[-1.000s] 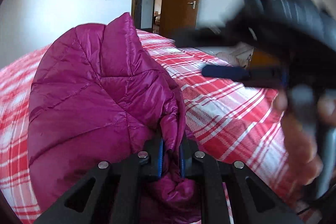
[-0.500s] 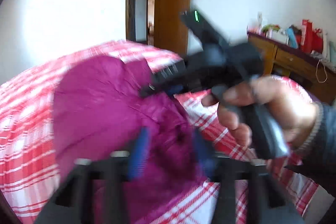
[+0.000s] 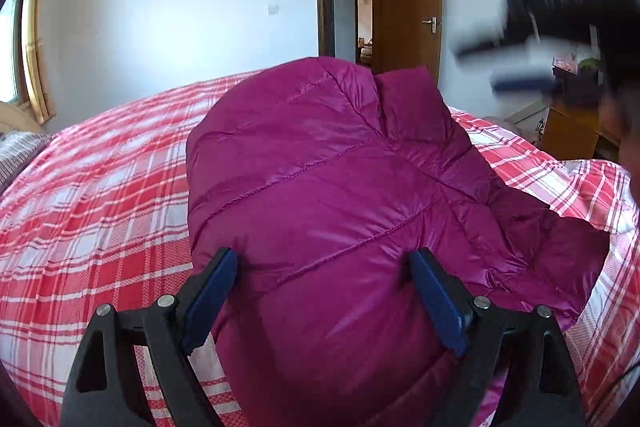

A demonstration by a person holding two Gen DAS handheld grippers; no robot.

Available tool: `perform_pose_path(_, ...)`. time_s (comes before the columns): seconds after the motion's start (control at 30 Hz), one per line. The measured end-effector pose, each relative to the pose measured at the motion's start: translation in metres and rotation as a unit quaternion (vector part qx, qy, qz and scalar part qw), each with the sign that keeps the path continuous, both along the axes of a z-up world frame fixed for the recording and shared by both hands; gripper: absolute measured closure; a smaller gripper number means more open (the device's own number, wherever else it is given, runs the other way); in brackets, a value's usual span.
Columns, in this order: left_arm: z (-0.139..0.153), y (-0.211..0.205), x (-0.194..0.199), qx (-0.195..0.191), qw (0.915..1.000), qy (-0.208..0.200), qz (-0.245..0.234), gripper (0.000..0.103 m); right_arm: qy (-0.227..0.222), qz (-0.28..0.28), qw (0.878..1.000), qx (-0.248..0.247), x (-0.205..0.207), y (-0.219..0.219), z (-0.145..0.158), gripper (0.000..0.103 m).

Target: Fold large clothes

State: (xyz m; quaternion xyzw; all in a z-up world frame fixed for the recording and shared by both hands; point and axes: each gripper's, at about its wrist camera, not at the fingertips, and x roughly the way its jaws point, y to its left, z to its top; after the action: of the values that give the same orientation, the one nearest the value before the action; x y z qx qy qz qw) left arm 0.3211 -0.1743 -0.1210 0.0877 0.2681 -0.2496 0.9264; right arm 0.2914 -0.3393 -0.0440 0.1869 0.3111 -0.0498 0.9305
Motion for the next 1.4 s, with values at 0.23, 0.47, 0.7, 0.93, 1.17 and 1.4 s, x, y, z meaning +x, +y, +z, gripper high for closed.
perform_pose_path(0.23, 0.009, 0.001, 0.007, -0.014, 0.9999, 0.007, 0.007, 0.014, -0.081, 0.132, 0.984, 0.088, 0.045, 0.043, 0.001, 0.041)
perform_pose_path(0.47, 0.036, -0.016, 0.037, -0.043, 0.9973, -0.012, 0.057, 0.014, -0.041, 0.039, 0.993, 0.108, 0.054, -0.018, -0.055, 0.041)
perform_pose_path(0.7, -0.015, -0.042, 0.07, 0.045, 0.9929, 0.042, 0.102, 0.014, -0.022, 0.025, 0.996, 0.089, 0.056, -0.026, -0.078, 0.041)
perform_pose_path(0.93, -0.031, -0.03, 0.083, 0.011, 0.9924, 0.07, 0.101, 0.006, -0.027, 0.03, 0.991, 0.131, 0.054, -0.033, -0.105, 0.042)
perform_pose_path(1.17, -0.041, -0.024, 0.097, -0.022, 0.9872, 0.123, 0.1, 0.002, -0.014, 0.027, 0.99, 0.14, 0.059, -0.035, -0.114, 0.042)
perform_pose_path(1.4, -0.048, -0.027, 0.104, -0.025, 0.9839, 0.148, 0.097, 0.001, -0.003, 0.028, 0.989, 0.148, 0.063, -0.038, -0.12, 0.042)
